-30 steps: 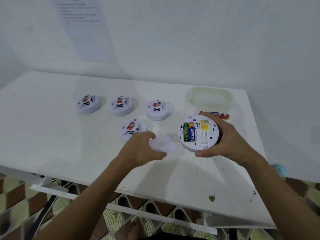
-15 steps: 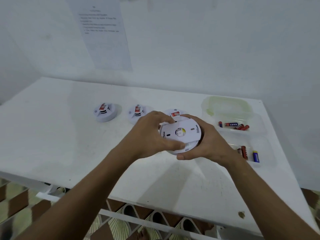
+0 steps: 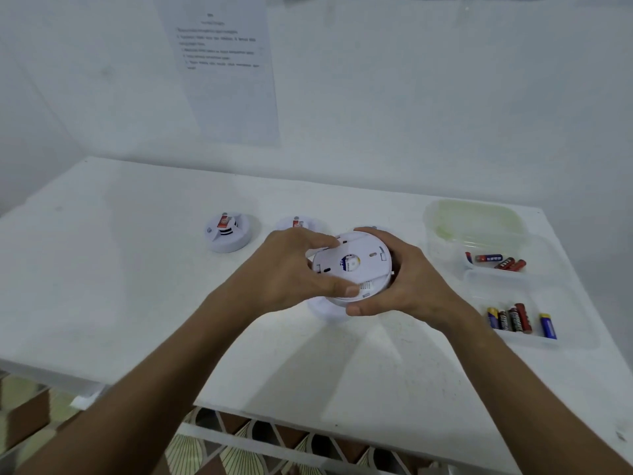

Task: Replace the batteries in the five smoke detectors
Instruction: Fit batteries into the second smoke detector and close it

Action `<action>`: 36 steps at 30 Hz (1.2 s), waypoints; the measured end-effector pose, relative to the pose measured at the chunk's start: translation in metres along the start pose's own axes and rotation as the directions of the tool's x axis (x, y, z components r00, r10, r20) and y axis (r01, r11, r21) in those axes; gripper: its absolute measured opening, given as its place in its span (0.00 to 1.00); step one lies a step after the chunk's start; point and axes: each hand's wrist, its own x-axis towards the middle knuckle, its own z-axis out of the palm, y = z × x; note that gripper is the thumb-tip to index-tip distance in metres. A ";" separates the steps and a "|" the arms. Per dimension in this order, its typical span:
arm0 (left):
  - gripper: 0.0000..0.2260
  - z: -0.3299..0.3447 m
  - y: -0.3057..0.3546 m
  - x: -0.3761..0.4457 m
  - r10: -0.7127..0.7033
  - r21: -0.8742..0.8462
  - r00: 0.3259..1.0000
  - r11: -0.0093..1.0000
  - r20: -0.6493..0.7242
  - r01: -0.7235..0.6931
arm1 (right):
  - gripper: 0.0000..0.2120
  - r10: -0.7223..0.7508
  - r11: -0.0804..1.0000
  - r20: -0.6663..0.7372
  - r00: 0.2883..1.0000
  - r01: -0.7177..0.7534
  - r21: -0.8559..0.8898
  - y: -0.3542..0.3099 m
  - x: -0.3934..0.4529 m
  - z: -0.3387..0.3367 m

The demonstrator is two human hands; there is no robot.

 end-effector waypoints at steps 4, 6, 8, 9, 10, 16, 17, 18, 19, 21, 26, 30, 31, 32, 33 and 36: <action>0.30 -0.014 -0.016 0.002 0.029 0.006 0.996 1.000 0.085 -0.030 | 0.43 0.013 1.000 0.002 1.000 -0.013 -0.028 -0.004 0.010 0.015; 0.32 -0.019 -0.025 0.003 0.030 -0.006 0.995 1.000 0.096 -0.029 | 0.42 0.014 1.000 -0.014 1.000 -0.015 -0.021 -0.005 0.013 0.023; 0.31 -0.023 -0.031 0.003 0.037 -0.034 0.995 0.999 0.097 -0.034 | 0.42 0.010 1.000 -0.038 0.999 -0.011 -0.017 -0.007 0.015 0.030; 0.32 -0.024 -0.033 0.002 0.039 -0.057 0.994 0.998 0.098 -0.033 | 0.42 0.011 1.000 -0.046 0.999 -0.012 -0.018 -0.008 0.015 0.033; 0.32 -0.026 -0.034 0.001 0.043 -0.082 0.994 0.996 0.104 -0.035 | 0.42 0.014 1.000 -0.050 0.999 -0.014 -0.016 -0.008 0.014 0.035; 0.27 -0.040 -0.038 -0.003 0.131 -0.165 0.974 0.981 0.184 -0.101 | 0.42 0.037 0.999 -0.003 0.999 -0.037 0.000 -0.014 0.013 0.043; 0.25 -0.043 -0.038 -0.003 0.153 -0.172 0.966 0.978 0.211 -0.117 | 0.41 0.037 0.999 0.003 0.999 -0.037 -0.005 -0.015 0.012 0.043; 0.23 -0.045 -0.038 -0.003 0.179 -0.191 0.954 0.972 0.239 -0.134 | 0.41 0.037 0.999 0.006 0.999 -0.037 -0.013 -0.015 0.012 0.044; 0.22 -0.048 -0.039 -0.003 0.205 -0.211 0.942 0.966 0.267 -0.150 | 0.41 0.037 0.999 0.009 0.999 -0.037 -0.027 -0.016 0.011 0.044; 0.23 -0.050 -0.044 -0.003 0.240 -0.236 0.920 0.957 0.311 -0.170 | 0.42 0.045 0.997 0.023 0.999 -0.043 -0.058 -0.018 0.012 0.045; 0.26 -0.054 -0.058 -0.006 0.231 -0.200 0.911 0.965 0.343 -0.170 | 0.43 0.066 0.995 0.070 0.995 -0.061 -0.081 -0.019 0.014 0.047; 0.29 -0.053 -0.059 -0.009 0.249 -0.213 0.934 0.957 0.255 -0.197 | 0.44 0.064 0.997 0.063 0.996 -0.060 -0.054 -0.020 0.015 0.046; 0.32 -0.052 -0.060 -0.010 0.250 -0.272 0.944 0.944 0.216 -0.187 | 0.44 0.055 0.998 0.039 0.998 -0.054 -0.028 -0.020 0.015 0.044; 0.37 -0.050 -0.062 -0.011 0.226 -0.349 0.954 0.926 0.198 -0.147 | 0.44 0.043 0.999 0.009 0.999 -0.043 -0.002 -0.021 0.014 0.043; 0.41 -0.049 -0.065 -0.013 0.199 -0.397 0.960 0.912 0.199 -0.106 | 0.44 0.031 0.999 -0.021 0.999 -0.031 0.021 -0.022 0.014 0.043; 0.35 -0.039 -0.071 -0.015 0.214 -0.338 0.963 0.929 0.165 -0.148 | 0.45 0.014 0.998 -0.063 0.998 -0.010 0.054 -0.024 0.014 0.050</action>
